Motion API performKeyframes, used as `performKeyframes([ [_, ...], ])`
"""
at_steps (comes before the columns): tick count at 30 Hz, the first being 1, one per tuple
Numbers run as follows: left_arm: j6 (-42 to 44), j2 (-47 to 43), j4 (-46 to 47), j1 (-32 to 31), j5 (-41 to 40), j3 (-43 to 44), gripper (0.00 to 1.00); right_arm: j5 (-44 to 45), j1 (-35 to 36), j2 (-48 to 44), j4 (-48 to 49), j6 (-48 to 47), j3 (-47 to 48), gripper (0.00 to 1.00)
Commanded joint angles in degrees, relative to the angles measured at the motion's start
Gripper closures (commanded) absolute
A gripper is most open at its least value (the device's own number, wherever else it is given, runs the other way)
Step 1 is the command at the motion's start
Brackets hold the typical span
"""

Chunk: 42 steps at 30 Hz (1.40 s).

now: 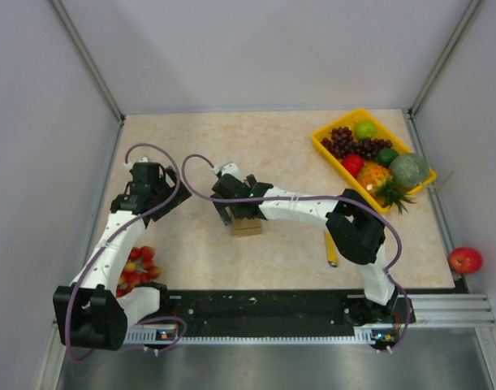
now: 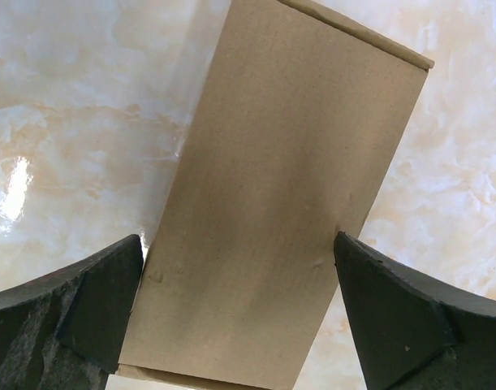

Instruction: Unpack the express box

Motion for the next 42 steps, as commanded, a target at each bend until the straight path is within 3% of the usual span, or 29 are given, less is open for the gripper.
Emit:
performKeyframes([
  [1,-0.28,0.37,0.07,0.75,-0.06,1.15,0.09,1.74,0.43,-0.33,-0.80,3.58,-0.44,0.02],
  [5,-0.11,-0.33,2.53,0.84,3.36,-1.04,0.09,-1.15,-0.09,-3.67,1.13,3.68,-4.38,0.09],
  [13,0.24,-0.07,5.00,0.84,6.79,-3.33,0.09,-21.09,-8.60,-11.14,10.62,7.28,-15.55,0.15],
  [19,1.91,2.21,10.53,0.84,19.43,-4.39,0.09,-39.02,-13.98,-14.40,22.57,9.30,-23.82,0.15],
  [27,0.95,5.03,23.44,0.67,33.23,-8.95,0.09,-57.39,-19.78,-14.14,43.13,20.10,-34.10,0.17],
  [34,-0.46,7.93,27.85,-0.04,34.83,-10.10,0.09,-61.02,-21.97,-12.29,54.48,26.96,-39.72,0.20],
  [39,-1.16,8.81,28.47,-0.21,35.09,-10.63,0.10,-63.03,-25.14,-11.33,66.50,36.98,-43.07,0.20],
  [42,-1.16,8.63,28.82,-0.21,35.45,-10.98,0.10,-62.25,-25.85,-11.41,65.93,37.70,-43.51,0.18],
])
